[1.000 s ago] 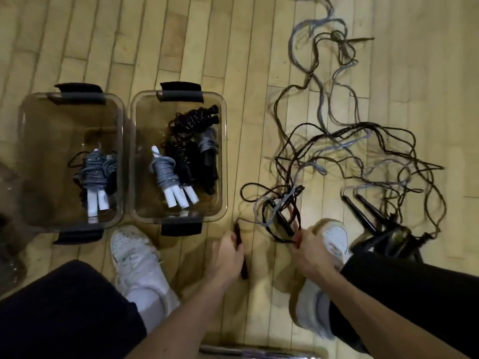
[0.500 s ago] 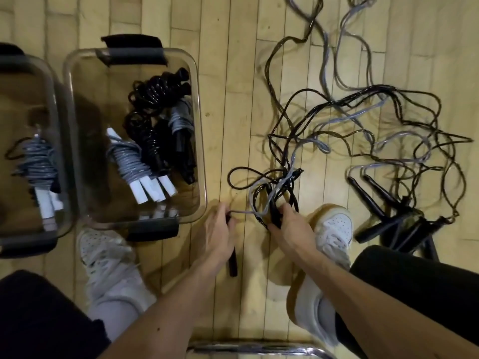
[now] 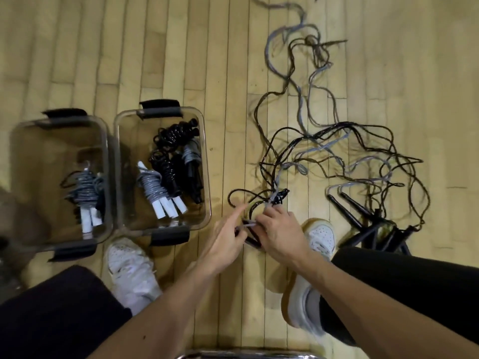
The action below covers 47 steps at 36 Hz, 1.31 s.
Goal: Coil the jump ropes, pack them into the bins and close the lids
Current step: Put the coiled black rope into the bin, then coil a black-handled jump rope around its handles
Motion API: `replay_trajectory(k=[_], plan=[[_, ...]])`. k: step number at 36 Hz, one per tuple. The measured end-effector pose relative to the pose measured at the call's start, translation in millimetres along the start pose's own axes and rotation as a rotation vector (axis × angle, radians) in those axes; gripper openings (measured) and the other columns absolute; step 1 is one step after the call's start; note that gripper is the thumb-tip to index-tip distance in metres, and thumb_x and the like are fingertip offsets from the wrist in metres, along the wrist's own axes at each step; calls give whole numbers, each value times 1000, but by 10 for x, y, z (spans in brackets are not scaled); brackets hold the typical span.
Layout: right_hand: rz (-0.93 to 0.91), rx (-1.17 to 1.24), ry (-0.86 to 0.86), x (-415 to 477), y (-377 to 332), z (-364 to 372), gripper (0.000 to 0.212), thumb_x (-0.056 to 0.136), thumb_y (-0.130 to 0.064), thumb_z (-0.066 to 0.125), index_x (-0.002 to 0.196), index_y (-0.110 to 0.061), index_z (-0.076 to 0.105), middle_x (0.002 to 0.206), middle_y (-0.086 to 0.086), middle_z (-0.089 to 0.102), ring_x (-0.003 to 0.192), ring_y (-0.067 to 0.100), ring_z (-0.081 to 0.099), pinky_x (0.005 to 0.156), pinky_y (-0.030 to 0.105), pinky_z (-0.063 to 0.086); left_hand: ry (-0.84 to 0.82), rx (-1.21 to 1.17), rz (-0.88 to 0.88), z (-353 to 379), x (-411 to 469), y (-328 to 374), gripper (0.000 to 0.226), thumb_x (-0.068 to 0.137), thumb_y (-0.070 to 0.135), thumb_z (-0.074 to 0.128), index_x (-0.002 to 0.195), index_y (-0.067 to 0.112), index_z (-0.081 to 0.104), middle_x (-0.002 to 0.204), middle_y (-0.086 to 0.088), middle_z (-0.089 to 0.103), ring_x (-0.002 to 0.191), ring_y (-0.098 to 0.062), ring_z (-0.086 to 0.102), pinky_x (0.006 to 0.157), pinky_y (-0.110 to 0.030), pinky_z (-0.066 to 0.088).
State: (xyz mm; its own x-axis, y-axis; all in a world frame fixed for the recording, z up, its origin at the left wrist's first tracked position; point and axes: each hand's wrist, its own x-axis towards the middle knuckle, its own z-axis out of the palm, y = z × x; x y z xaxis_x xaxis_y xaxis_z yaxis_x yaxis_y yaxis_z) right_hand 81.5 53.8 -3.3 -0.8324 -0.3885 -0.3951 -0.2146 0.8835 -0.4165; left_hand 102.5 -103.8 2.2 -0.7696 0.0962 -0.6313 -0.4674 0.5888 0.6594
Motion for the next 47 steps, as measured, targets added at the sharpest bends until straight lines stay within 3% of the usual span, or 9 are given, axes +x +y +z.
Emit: replay_trajectory(k=[3, 9, 16, 20, 24, 29, 34, 41, 47], plan=[[19, 24, -113, -46, -101, -496, 28, 104, -37, 42, 94, -21, 62, 95, 2, 64, 97, 23, 57, 79, 34, 41, 17, 90, 54, -227, -181, 308, 25, 102, 20, 50, 123, 26, 63, 92, 6, 66, 81, -18, 66, 63, -29, 53], [122, 71, -112, -270, -273, -1568, 24, 98, -42, 59, 87, -21, 58, 75, -8, 58, 74, 17, 59, 67, 31, 49, 2, 173, 144, -658, -574, 920, 17, 102, 33, 48, 102, 28, 65, 78, 8, 63, 62, -9, 52, 54, -28, 38], [60, 245, 34, -727, -590, -2657, 20, 88, -34, 76, 82, -19, 64, 78, -2, 67, 63, 9, 57, 55, 23, 43, -71, 137, 242, -1162, -1211, 1691, 23, 101, 36, 51, 90, 25, 67, 96, -2, 57, 88, -19, 52, 77, -34, 36], [3, 354, 170, -1065, -757, -3128, 22, 86, -31, 79, 82, -13, 68, 75, 4, 72, 66, 18, 62, 63, 35, 49, -128, -43, 304, -1308, -1736, 2114, 31, 105, 27, 45, 88, 14, 68, 98, -1, 72, 102, -17, 64, 101, -39, 45], [-73, 511, 340, -1448, -953, -3403, 22, 84, -30, 81, 87, -11, 71, 80, 5, 74, 73, 27, 68, 70, 41, 54, -129, -311, 431, -1446, -2375, 2559, 31, 106, 25, 41, 85, 10, 59, 78, -4, 72, 80, -24, 71, 75, -37, 54], [-70, 719, 614, -2057, -1418, -3549, 36, 86, -36, 79, 101, -14, 55, 86, -1, 56, 65, 2, 58, 58, 18, 49, -88, -467, 640, -1582, -3081, 3049, 32, 108, 26, 35, 87, 11, 54, 72, -5, 67, 73, -26, 67, 57, -29, 51], [-274, 1178, 27, -2705, -1820, -3587, 62, 88, -69, 50, 114, -16, 66, 90, 6, 63, 84, 26, 66, 81, 38, 58, 4, -675, 792, -1592, -3526, 3410, 26, 108, 23, 37, 94, 9, 53, 87, -8, 73, 79, -22, 68, 54, -28, 51], [-468, 1255, 1, -3254, -2116, -3774, 24, 89, -33, 63, 100, -11, 63, 83, 13, 71, 86, 31, 72, 83, 46, 60, 135, -480, 1009, -1436, -4064, 3747, 20, 109, 29, 34, 103, 14, 46, 111, -3, 75, 105, -19, 71, 88, -36, 51], [-537, 1415, -99, -3577, -2201, -3923, 20, 93, -30, 61, 77, -18, 59, 63, 0, 41, 49, 13, 45, 51, 27, 44, 283, -113, 1090, -1440, -4395, 3780, 43, 105, 42, 35, 109, 3, 53, 100, -15, 72, 91, -19, 72, 80, -39, 59]])
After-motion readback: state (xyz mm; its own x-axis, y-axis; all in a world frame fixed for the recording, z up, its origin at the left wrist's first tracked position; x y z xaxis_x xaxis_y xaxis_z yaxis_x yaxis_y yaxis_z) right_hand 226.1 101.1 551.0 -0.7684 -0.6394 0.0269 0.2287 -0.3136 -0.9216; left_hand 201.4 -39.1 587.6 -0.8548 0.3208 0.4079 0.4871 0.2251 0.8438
